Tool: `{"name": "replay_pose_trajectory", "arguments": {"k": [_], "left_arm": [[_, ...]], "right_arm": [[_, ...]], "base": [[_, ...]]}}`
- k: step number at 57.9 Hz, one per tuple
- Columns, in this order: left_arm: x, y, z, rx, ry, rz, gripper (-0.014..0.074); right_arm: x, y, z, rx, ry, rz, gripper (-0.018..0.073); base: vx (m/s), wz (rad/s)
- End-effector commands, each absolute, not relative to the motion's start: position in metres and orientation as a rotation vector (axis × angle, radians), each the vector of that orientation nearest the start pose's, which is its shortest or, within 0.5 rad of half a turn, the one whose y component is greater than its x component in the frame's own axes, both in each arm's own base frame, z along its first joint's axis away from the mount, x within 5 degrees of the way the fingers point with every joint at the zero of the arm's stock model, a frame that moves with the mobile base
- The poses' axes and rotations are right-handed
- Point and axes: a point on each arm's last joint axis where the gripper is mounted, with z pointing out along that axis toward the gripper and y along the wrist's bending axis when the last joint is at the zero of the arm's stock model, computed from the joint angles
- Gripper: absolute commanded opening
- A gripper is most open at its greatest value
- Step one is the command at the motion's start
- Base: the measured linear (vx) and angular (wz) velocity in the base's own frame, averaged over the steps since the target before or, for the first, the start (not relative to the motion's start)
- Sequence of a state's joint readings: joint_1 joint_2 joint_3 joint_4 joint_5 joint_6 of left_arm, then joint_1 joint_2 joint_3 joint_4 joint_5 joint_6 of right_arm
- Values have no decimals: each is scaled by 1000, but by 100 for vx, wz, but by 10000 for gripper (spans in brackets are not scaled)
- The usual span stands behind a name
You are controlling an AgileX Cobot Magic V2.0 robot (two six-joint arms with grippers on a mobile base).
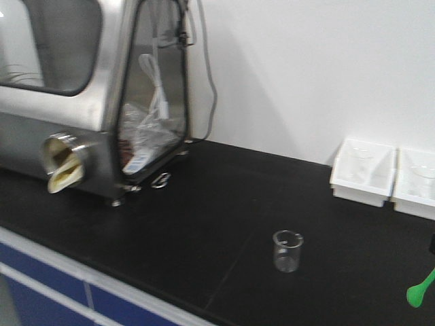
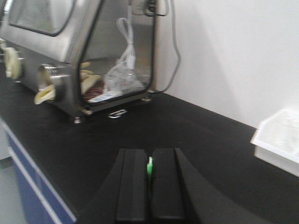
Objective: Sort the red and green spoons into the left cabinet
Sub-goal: 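Drive the base away from the bench carrying both spoons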
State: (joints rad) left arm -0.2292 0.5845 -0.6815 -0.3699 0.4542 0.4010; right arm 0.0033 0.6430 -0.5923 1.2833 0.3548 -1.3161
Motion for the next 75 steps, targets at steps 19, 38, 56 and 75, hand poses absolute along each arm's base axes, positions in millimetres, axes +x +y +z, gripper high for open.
{"name": "replay_pose_trajectory", "arguments": {"k": [19, 38, 56, 75], "left_arm": [[111, -39, 371, 328, 1694, -264, 0], [111, -39, 371, 328, 1694, -264, 0], [110, -39, 371, 328, 1693, -264, 0], [110, -39, 371, 328, 1693, -264, 0]], "right_arm": [[132, 29, 360, -264, 1573, 247, -4], [132, 29, 360, -263, 1573, 246, -4], [132, 29, 360, -263, 1573, 246, -4], [132, 29, 360, -263, 1573, 246, -4]], "base": [[-18, 60], [-12, 69], [-2, 52], [11, 40]]}}
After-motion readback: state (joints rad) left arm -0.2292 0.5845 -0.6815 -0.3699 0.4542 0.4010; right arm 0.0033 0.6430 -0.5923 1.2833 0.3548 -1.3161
